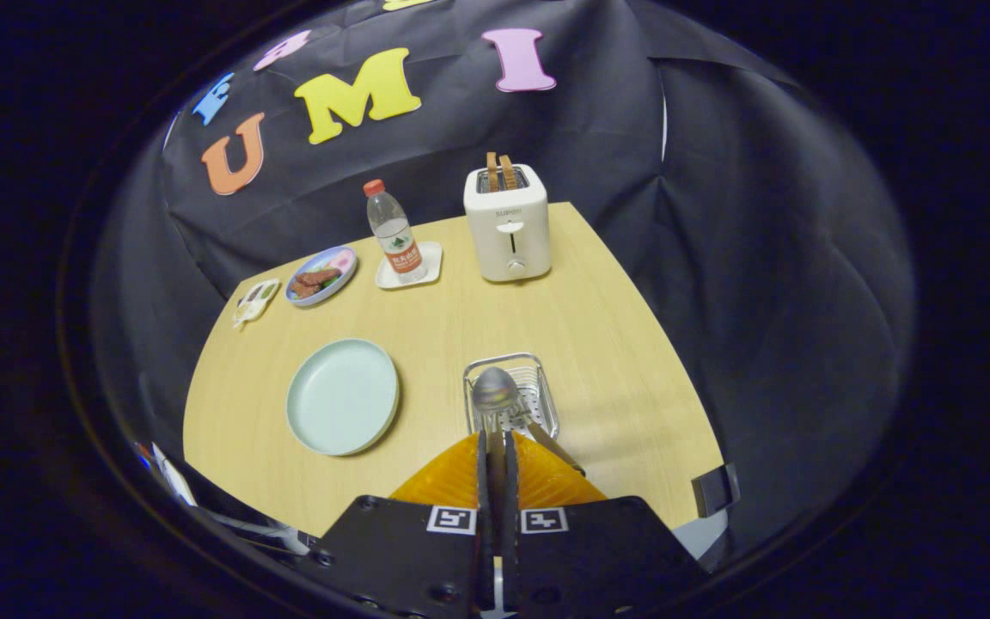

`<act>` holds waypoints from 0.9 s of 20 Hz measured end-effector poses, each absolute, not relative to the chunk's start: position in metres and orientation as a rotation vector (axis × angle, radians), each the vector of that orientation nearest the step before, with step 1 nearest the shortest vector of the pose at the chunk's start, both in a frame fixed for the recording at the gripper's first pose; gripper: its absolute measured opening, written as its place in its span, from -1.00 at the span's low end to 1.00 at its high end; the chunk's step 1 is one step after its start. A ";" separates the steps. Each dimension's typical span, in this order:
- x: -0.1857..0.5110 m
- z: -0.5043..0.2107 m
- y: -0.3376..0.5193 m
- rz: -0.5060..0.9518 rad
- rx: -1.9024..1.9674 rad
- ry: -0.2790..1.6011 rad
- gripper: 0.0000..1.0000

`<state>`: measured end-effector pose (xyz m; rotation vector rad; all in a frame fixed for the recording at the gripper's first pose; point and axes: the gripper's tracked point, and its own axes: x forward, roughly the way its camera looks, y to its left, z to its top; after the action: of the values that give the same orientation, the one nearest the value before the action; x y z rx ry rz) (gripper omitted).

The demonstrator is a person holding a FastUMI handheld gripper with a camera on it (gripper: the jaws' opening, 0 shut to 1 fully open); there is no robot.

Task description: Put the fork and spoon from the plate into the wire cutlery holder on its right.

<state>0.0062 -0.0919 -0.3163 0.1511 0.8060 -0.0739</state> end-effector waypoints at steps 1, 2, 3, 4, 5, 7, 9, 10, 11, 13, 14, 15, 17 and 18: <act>0.007 -0.316 -0.090 -0.070 0.147 0.811 -0.91; 0.009 -0.315 -0.087 -0.060 0.145 0.800 -0.92; 0.011 -0.311 -0.087 -0.058 0.128 0.791 -0.78; 0.013 -0.308 -0.086 -0.057 0.115 0.778 -0.78; 0.016 -0.305 -0.082 -0.047 0.102 0.766 -0.76; 0.018 -0.297 -0.077 -0.041 0.075 0.745 -0.27; 0.019 -0.288 -0.068 -0.028 0.063 0.719 -0.07; 0.019 -0.282 -0.063 -0.027 0.057 0.703 0.01; 0.020 -0.275 -0.059 -0.026 0.051 0.680 0.11; 0.022 -0.252 -0.051 -0.028 0.016 0.606 0.25; 0.022 -0.237 -0.043 -0.021 -0.003 0.570 0.29; 0.019 -0.221 -0.032 0.000 -0.008 0.536 0.34; 0.015 -0.182 -0.014 0.022 0.003 0.451 0.49; 0.011 -0.163 -0.003 0.035 0.010 0.410 0.55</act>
<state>0.0115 -0.0027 -0.1625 0.0101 0.4098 0.0353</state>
